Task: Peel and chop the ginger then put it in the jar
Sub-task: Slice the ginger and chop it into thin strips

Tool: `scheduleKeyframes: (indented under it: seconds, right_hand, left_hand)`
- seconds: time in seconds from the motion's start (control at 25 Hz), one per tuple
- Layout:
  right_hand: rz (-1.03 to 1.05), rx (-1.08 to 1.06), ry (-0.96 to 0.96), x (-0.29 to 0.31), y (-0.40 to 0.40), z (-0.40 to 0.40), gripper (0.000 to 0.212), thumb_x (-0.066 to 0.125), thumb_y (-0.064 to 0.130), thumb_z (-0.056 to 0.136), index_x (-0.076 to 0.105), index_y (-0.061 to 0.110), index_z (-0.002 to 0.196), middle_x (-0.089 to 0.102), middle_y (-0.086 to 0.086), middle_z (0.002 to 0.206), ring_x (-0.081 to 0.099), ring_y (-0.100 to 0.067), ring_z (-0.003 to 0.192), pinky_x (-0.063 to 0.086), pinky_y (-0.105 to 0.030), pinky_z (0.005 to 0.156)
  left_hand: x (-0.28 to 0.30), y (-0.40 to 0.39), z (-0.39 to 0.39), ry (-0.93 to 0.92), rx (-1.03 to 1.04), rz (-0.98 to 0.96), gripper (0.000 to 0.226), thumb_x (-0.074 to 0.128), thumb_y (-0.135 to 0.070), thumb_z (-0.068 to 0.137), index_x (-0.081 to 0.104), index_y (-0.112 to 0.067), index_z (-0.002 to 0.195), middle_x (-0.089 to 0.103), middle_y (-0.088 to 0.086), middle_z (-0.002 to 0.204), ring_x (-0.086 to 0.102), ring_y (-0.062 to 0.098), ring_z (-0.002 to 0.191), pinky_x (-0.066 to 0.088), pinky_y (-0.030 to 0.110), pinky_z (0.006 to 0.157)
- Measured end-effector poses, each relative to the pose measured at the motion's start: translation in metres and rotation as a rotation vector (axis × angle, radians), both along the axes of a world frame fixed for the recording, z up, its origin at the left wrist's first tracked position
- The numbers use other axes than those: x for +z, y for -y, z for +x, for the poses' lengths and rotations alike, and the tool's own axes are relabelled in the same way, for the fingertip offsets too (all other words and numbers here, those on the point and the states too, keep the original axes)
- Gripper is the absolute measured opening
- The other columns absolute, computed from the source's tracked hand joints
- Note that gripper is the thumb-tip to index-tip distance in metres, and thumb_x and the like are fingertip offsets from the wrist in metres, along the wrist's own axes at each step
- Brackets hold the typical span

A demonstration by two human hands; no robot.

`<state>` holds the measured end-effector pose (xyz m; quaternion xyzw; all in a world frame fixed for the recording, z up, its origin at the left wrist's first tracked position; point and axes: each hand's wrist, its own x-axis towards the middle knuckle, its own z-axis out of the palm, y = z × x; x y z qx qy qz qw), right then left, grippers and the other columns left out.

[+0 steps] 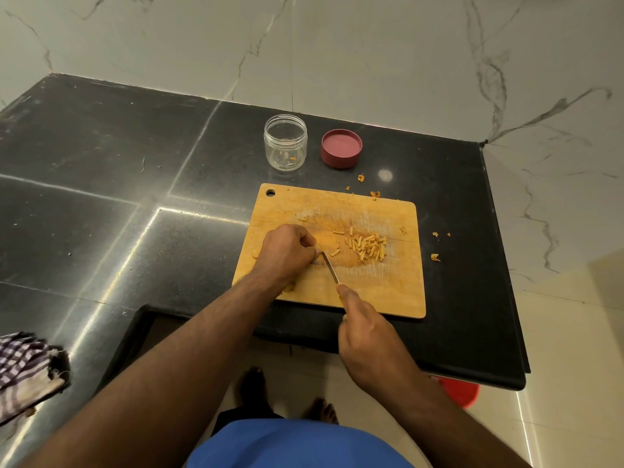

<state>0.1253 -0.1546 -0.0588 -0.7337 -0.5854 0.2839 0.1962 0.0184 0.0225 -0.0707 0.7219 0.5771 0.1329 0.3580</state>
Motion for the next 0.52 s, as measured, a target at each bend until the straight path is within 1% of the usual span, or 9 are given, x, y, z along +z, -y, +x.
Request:
scheduleKeyframes:
  seconds: [0.16,0.2,0.32,0.4,0.44,0.52]
  right_hand:
    - [0.114,-0.053,0.043,0.001,0.008,0.005,0.053,0.038,0.016,0.103,0.026,0.026,0.153,0.053,0.006,0.113,0.057,-0.011,0.076,0.052,-0.027,0.066]
    - [0.134,-0.048,0.052,0.001,0.007,0.006,0.053,0.038,0.015,0.102,0.026,0.025,0.153,0.053,0.007,0.114,0.057,-0.011,0.076,0.053,-0.026,0.067]
    - [0.145,-0.017,0.051,-0.004,0.003,0.009,0.052,0.034,0.018,0.101,0.028,0.021,0.153,0.052,0.007,0.126,0.057,-0.011,0.092,0.052,-0.024,0.079]
    - [0.145,0.033,0.061,-0.004,-0.002,0.008,0.052,0.03,0.023,0.101,0.028,0.021,0.153,0.05,0.008,0.13,0.054,-0.008,0.098,0.049,-0.021,0.084]
    - [0.135,0.032,0.032,-0.002,-0.004,0.007,0.052,0.032,0.022,0.102,0.027,0.022,0.153,0.049,0.009,0.129,0.052,-0.007,0.1,0.048,-0.021,0.085]
    - [0.104,0.019,-0.026,-0.001,-0.01,0.006,0.053,0.037,0.018,0.103,0.024,0.023,0.154,0.049,0.006,0.131,0.051,-0.008,0.106,0.047,-0.026,0.09]
  left_hand:
    - [0.001,0.002,-0.001,-0.01,-0.016,0.013,0.02,0.074,-0.022,0.089,0.072,-0.017,0.108,0.067,-0.007,0.097,0.06,0.009,0.09,0.041,0.016,0.065]
    - [0.001,0.003,-0.002,-0.015,-0.022,0.019,0.022,0.073,-0.021,0.089,0.072,-0.017,0.11,0.067,-0.007,0.098,0.059,0.008,0.091,0.041,0.017,0.067]
    - [0.001,0.003,-0.003,-0.018,-0.021,0.034,0.027,0.072,-0.022,0.09,0.071,-0.016,0.116,0.067,-0.006,0.101,0.059,0.009,0.092,0.043,0.02,0.073]
    - [0.002,0.004,-0.003,-0.023,-0.01,0.038,0.026,0.072,-0.022,0.09,0.071,-0.016,0.115,0.069,-0.004,0.103,0.058,0.008,0.091,0.042,0.019,0.072]
    - [0.002,0.003,-0.003,-0.023,-0.004,0.038,0.024,0.072,-0.022,0.09,0.071,-0.016,0.114,0.069,-0.004,0.103,0.058,0.008,0.09,0.042,0.018,0.07]
    - [0.001,0.003,-0.002,-0.024,0.005,0.034,0.021,0.072,-0.022,0.09,0.072,-0.017,0.111,0.069,-0.004,0.102,0.058,0.007,0.089,0.04,0.016,0.065]
